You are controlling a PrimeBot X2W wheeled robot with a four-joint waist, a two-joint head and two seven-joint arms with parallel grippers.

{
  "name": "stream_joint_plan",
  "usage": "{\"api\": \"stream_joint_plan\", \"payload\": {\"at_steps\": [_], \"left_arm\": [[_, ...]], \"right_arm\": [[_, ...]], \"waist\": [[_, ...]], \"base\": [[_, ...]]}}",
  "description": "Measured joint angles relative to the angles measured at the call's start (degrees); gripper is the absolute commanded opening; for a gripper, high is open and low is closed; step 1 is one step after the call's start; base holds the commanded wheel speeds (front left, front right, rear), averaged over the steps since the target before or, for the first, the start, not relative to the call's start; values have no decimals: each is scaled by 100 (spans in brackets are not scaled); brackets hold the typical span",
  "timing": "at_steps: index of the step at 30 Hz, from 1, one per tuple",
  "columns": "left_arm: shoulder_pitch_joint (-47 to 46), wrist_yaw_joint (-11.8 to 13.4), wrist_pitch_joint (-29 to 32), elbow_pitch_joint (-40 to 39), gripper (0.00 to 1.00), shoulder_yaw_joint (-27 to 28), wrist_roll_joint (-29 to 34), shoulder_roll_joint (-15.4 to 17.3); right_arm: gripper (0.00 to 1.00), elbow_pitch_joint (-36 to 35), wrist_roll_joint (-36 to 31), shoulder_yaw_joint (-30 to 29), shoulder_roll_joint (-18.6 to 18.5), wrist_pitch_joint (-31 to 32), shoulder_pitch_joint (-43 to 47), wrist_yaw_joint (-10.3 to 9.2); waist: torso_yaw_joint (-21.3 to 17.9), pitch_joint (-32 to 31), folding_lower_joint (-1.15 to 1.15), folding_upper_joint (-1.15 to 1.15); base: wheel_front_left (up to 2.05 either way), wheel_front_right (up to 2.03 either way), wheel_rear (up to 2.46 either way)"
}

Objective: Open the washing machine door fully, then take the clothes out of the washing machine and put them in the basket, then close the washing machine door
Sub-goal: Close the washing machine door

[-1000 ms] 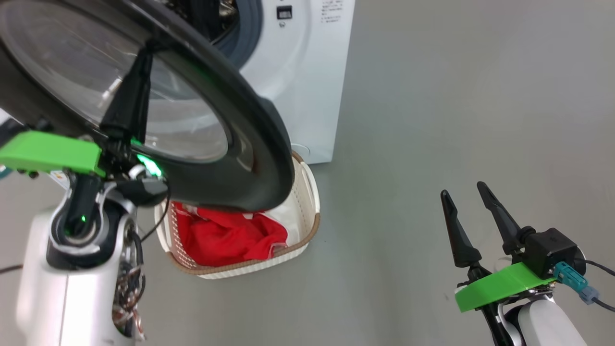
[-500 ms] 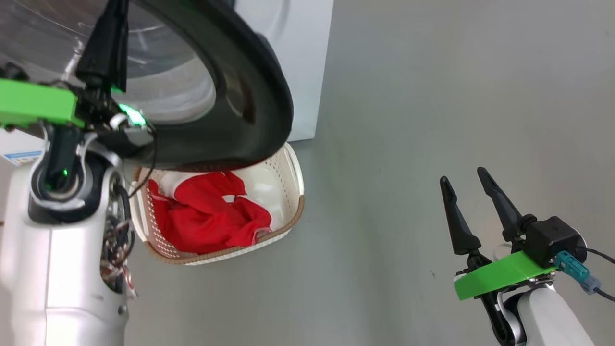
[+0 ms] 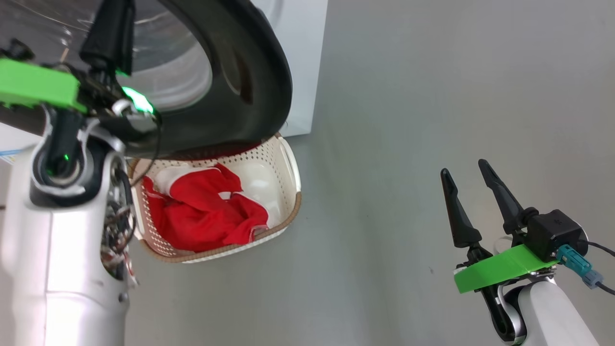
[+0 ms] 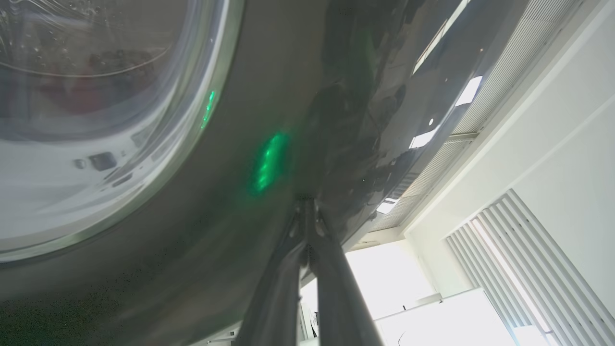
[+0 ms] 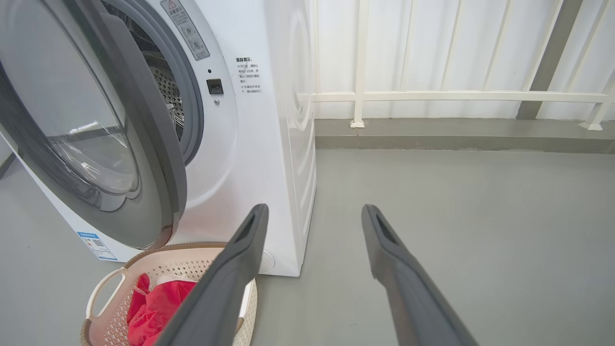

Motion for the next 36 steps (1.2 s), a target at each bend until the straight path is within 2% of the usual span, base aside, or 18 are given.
{"api": "stream_joint_plan", "payload": {"at_steps": [2,3,9,15,20,27,28,29,33,36], "left_arm": [[100,-45,116,-15,49,-33,-40,-1],[187,-57,164,-31,100,-52,-47,0],[882,-192,267,-379,100,-219,136,103],[1632,-346,-154,-775,100,-379,894,305],[2280,-513,-758,-983,100,-599,1896,548],[3172,-609,-1869,-1144,100,-799,3467,951],[3405,-589,-2165,-1128,100,-820,3886,1070],[3506,-549,-2270,-1110,100,-821,4047,1113],[3890,-472,-2524,-1070,100,-827,4685,1207],[4145,-314,-2609,-1034,100,-812,5371,1339]], "right_arm": [[100,4,0,1,0,0,3,0],[100,10,0,1,0,0,4,0],[100,43,27,13,0,0,38,0],[100,87,45,16,0,0,198,0],[100,101,49,11,-1,0,318,0],[100,98,67,-16,0,0,534,0],[100,52,81,-29,0,0,558,0],[100,36,81,-31,1,0,570,0],[100,30,93,-33,2,0,649,0],[100,19,104,-42,2,0,652,0]], "waist": [[38,-57,0,0],[58,-89,0,0],[204,-335,0,0],[374,-642,0,0],[496,-918,0,0],[614,-1280,0,0],[648,-1348,0,0],[664,-1375,0,0],[705,-1489,0,0],[725,-1576,0,0]], "base": [[0,0,0],[0,0,0],[0,0,0],[0,0,0],[0,0,0],[0,0,0],[0,0,0],[0,0,0],[0,0,0],[0,0,0]]}}
